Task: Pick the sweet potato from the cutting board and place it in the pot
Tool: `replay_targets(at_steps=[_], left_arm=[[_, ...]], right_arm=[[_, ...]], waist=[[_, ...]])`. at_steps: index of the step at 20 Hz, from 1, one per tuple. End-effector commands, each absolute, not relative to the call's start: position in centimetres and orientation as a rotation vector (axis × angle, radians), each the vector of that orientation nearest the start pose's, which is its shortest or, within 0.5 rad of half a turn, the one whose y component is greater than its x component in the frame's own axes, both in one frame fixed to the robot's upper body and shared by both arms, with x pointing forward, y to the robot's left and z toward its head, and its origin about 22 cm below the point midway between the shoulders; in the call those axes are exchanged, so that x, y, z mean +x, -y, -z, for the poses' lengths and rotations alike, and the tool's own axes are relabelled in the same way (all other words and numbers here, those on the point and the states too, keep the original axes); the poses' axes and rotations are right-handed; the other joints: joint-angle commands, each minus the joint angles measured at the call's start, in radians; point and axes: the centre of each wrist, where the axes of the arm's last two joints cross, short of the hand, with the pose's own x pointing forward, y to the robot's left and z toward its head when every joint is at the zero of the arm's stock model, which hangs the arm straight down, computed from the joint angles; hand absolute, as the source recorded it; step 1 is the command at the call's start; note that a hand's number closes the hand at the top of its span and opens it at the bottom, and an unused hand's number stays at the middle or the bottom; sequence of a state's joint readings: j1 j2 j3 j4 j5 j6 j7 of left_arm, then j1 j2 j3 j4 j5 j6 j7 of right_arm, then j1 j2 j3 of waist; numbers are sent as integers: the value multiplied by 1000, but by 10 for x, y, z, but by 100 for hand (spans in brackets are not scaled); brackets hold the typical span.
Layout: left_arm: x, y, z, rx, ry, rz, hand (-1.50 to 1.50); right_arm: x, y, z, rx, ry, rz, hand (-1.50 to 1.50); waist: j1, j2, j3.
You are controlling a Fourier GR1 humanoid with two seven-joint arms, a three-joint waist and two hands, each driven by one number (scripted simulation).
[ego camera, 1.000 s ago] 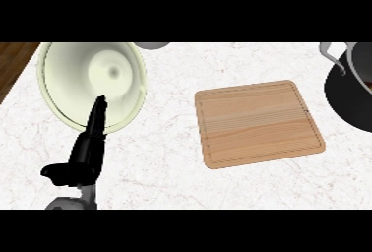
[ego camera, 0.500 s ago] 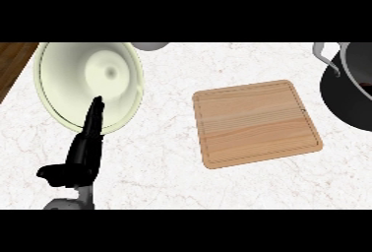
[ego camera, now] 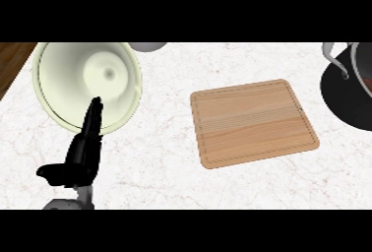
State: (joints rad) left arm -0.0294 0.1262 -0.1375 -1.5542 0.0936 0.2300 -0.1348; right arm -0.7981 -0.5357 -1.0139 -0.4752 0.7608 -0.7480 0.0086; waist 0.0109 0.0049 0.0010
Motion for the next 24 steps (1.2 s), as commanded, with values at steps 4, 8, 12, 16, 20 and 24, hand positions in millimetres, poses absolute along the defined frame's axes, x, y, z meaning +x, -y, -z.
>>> replay_targets(at_steps=[4,8,12,16,20,24], left_arm=[[240,-218,-21,93,1717,-52,0],[235,-232,6,114,1713,-26,0],[228,-223,0,115,1689,-45,0],[228,-212,12,119,1702,-31,0],[246,-236,-8,115,1706,-50,0],[245,-231,-17,106,1694,-36,0]], right_arm=[[304,514,-60,-1424,1201,767,-150],[286,525,-59,-1410,1236,731,-150],[281,507,-34,-1413,1245,763,-150],[248,530,-40,-1420,1242,734,-150],[230,546,-38,-1492,1230,816,-150],[213,546,-39,-1509,1235,906,-150]], waist=[[0,1,2],[-11,-5,-1],[-12,-7,-1],[-19,-8,-2],[-11,-4,-1],[-14,-7,-1]])
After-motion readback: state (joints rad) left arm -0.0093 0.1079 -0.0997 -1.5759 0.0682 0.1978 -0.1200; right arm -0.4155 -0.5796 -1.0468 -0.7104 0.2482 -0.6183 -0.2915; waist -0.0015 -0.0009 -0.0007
